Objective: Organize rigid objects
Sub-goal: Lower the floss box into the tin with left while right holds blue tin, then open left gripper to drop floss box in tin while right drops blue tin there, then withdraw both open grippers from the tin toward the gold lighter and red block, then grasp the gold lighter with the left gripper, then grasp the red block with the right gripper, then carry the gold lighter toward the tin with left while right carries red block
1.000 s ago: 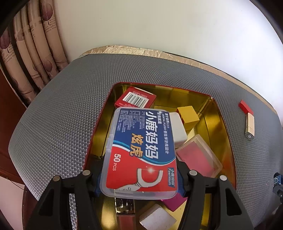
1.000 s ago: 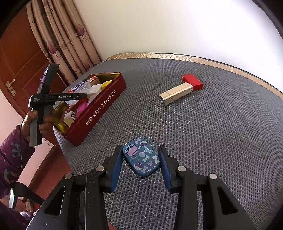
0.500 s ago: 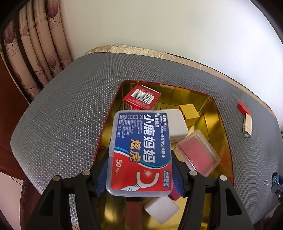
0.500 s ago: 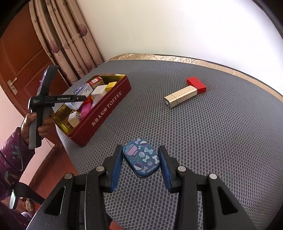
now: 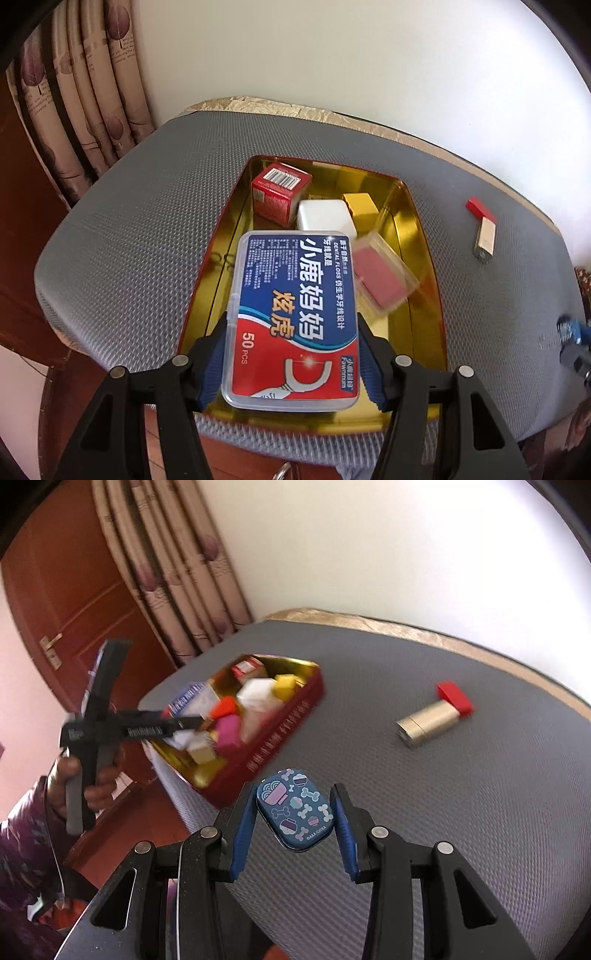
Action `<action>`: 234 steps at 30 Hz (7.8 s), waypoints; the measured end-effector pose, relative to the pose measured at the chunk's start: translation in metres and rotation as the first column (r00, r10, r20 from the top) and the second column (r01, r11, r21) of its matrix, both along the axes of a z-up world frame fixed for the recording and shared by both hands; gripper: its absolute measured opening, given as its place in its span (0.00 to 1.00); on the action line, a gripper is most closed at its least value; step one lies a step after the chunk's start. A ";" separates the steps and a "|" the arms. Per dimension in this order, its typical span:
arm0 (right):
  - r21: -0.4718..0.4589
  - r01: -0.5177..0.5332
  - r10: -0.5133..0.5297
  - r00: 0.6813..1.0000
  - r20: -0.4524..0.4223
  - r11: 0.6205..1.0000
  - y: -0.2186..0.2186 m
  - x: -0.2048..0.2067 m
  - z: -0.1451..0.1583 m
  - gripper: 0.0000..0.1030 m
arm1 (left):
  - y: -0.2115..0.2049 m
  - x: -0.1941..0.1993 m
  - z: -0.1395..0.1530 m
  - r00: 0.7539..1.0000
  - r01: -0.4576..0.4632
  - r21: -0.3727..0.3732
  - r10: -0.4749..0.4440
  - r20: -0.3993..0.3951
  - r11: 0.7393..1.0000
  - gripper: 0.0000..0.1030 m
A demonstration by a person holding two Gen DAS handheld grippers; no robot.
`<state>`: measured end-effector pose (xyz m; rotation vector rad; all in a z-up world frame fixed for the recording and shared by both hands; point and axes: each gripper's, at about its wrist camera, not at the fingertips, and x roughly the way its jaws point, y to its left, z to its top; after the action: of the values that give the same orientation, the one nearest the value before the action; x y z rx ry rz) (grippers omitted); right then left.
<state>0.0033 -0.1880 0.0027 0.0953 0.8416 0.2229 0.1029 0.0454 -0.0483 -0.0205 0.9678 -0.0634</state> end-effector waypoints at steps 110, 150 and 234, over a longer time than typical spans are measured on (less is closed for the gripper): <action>-0.390 0.613 -0.653 0.756 0.037 0.687 -0.182 -0.024 -0.068 0.85 | -0.121 -0.065 0.040 0.970 0.239 0.025 -0.240 0.034 0.971 0.69; -0.022 0.631 -0.631 0.776 -0.017 0.776 -0.247 -0.072 -0.060 0.98 | -0.291 0.187 -0.078 0.838 0.520 0.057 -0.497 -0.224 0.852 0.53; -0.150 0.409 -0.418 0.908 -0.031 0.900 -0.133 0.004 -0.081 0.26 | -0.199 0.006 -0.089 0.960 0.279 0.029 -0.279 0.014 0.960 0.30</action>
<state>0.0076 -0.3206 -0.0787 0.1471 0.8768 -0.2426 0.1086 -0.1534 -0.1373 0.1418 0.9479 -0.3102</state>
